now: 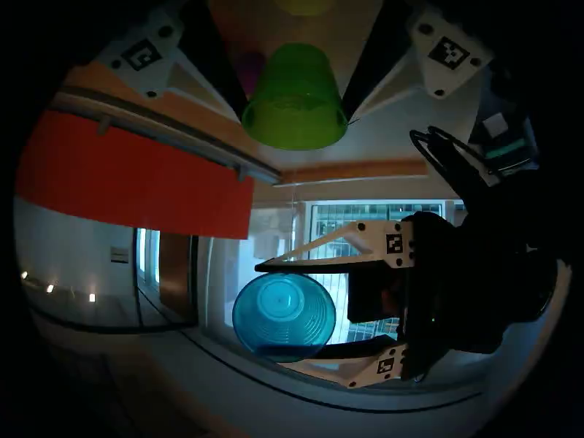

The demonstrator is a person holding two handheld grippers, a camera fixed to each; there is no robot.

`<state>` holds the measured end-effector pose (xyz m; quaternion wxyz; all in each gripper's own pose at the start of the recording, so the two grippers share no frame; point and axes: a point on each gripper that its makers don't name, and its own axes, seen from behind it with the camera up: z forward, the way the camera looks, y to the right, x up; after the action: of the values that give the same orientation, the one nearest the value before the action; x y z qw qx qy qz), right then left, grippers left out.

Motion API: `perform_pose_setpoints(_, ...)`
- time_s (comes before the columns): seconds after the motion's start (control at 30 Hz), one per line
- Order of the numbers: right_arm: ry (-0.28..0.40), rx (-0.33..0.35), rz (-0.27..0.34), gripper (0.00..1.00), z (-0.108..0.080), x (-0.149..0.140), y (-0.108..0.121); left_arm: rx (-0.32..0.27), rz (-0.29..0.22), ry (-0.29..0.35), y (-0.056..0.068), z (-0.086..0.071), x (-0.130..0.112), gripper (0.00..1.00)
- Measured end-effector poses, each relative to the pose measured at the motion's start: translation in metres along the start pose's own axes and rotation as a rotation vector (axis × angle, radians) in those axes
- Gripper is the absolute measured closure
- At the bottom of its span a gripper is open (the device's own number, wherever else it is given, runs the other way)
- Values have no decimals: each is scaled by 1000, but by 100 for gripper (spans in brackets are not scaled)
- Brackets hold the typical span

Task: Pour water

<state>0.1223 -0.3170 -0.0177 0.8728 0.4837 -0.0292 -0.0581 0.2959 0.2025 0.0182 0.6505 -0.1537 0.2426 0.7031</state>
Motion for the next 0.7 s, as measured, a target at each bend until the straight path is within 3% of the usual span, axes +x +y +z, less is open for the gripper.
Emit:
perform_pose_setpoints(0.2,0,-1,0,9,0,0,1,0,-26,-5,3,-1,0,15)
perform_pose_setpoints(0.4,1,-5,1,9,1,0,2,0,-71,-4,-2,-1,-2,15)
perform_pose_setpoints(0.5,3,-7,2,9,2,0,3,1,-111,-13,-4,-1,-6,15)
perform_pose_setpoints(0.7,7,-9,6,9,2,1,3,-20,-267,-23,3,3,-12,15)
